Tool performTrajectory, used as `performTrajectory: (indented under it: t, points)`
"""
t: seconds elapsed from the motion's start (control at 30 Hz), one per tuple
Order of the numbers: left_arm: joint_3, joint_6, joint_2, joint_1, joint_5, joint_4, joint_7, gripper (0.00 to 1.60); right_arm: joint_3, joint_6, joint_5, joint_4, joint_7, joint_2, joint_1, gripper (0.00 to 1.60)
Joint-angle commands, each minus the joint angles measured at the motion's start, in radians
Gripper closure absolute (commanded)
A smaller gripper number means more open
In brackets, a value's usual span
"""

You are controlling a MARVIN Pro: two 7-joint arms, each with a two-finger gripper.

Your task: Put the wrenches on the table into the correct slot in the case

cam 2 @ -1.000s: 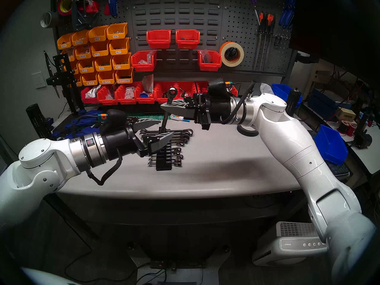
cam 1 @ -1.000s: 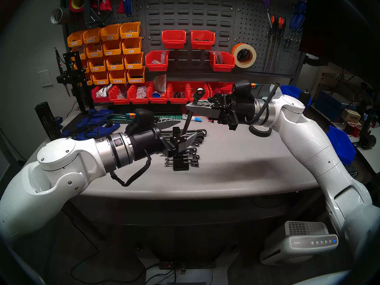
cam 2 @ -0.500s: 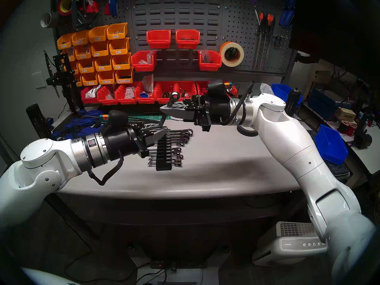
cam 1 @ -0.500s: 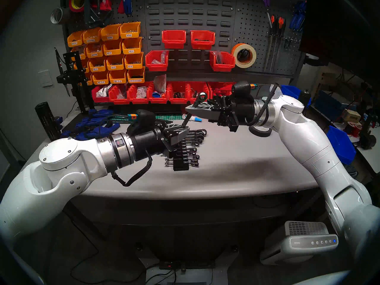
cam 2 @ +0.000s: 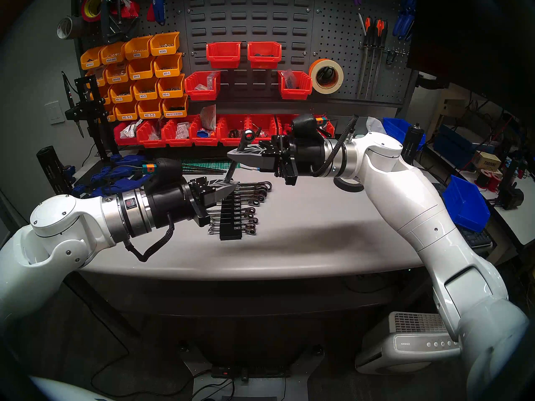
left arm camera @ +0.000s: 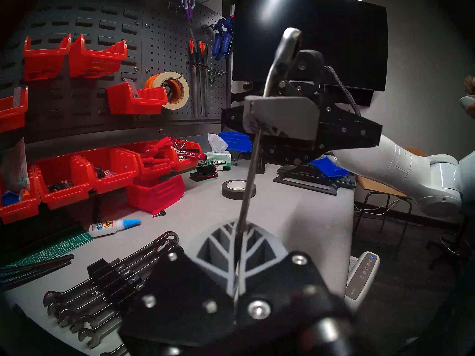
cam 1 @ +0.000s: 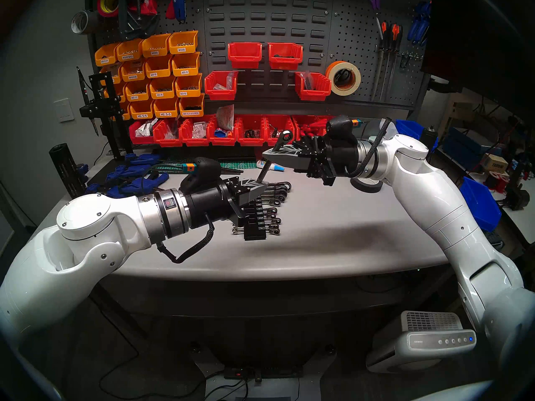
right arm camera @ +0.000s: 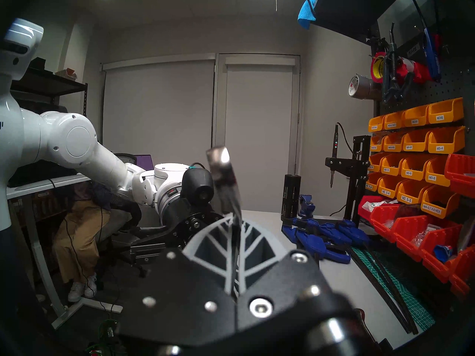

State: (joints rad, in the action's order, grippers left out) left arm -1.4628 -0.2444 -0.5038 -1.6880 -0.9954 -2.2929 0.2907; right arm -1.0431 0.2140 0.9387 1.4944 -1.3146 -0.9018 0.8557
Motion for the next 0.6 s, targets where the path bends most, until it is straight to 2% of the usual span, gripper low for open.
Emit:
performTrajectory:
  t: [0.0,0.57]
  points:
    - [-0.011,0.030,0.008,0.047,0.026,0.033,0.043,1.60,-0.024,-0.001,0.004,-0.006,0.003,0.022,-0.013,1.60]
    - [-0.006,0.000,0.018,0.110,0.060,0.063,0.095,1.60,0.018,0.054,-0.070,0.008,0.031,0.063,-0.037,1.60]
